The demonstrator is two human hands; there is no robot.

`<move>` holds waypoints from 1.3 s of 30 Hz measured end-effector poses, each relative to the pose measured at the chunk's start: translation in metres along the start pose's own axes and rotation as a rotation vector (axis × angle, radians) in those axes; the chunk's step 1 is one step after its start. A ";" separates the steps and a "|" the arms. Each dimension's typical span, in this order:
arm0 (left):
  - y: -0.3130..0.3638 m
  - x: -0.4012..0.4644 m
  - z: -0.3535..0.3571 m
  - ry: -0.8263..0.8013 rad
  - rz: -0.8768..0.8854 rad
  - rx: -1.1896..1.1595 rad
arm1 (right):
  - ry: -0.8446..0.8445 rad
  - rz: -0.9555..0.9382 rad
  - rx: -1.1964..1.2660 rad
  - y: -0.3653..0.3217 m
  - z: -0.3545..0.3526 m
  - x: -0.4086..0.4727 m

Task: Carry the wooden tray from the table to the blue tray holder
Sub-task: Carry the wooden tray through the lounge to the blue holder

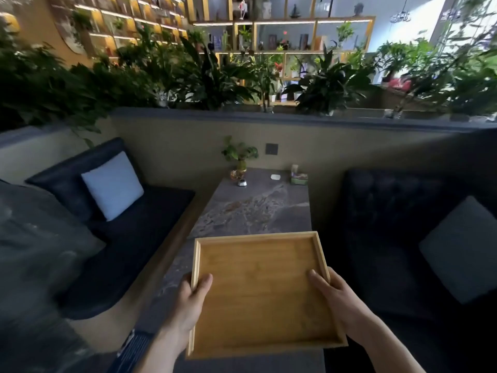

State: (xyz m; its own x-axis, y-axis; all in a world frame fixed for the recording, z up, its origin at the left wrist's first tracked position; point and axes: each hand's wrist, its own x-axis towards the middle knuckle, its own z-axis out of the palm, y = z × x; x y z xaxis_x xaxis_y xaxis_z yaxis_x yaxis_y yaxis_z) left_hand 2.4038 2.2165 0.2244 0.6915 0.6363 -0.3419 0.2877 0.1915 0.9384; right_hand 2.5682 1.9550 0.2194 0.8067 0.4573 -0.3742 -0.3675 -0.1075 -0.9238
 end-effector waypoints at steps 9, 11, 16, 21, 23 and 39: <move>-0.007 -0.078 0.044 -0.105 0.062 0.112 | 0.181 -0.018 0.077 0.027 -0.055 -0.120; -0.006 -0.094 0.060 -0.175 0.091 0.109 | 0.251 -0.029 0.082 0.030 -0.070 -0.154; -0.006 -0.141 0.099 -0.433 0.125 0.121 | 0.453 -0.079 0.101 0.044 -0.099 -0.248; -0.032 -0.196 0.118 -0.672 0.105 0.117 | 0.652 -0.091 0.115 0.074 -0.103 -0.342; -0.045 -0.219 0.125 -0.732 0.082 0.127 | 0.738 -0.098 0.134 0.090 -0.102 -0.380; -0.115 -0.515 0.249 -1.200 0.184 0.370 | 1.331 0.000 0.336 0.215 -0.167 -0.714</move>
State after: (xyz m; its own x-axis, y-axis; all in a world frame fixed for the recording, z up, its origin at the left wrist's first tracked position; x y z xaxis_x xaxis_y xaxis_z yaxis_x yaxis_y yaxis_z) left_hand 2.1793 1.6804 0.2797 0.8486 -0.4803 -0.2217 0.1575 -0.1706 0.9727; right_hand 1.9904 1.4581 0.2747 0.5677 -0.7474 -0.3450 -0.3067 0.1969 -0.9312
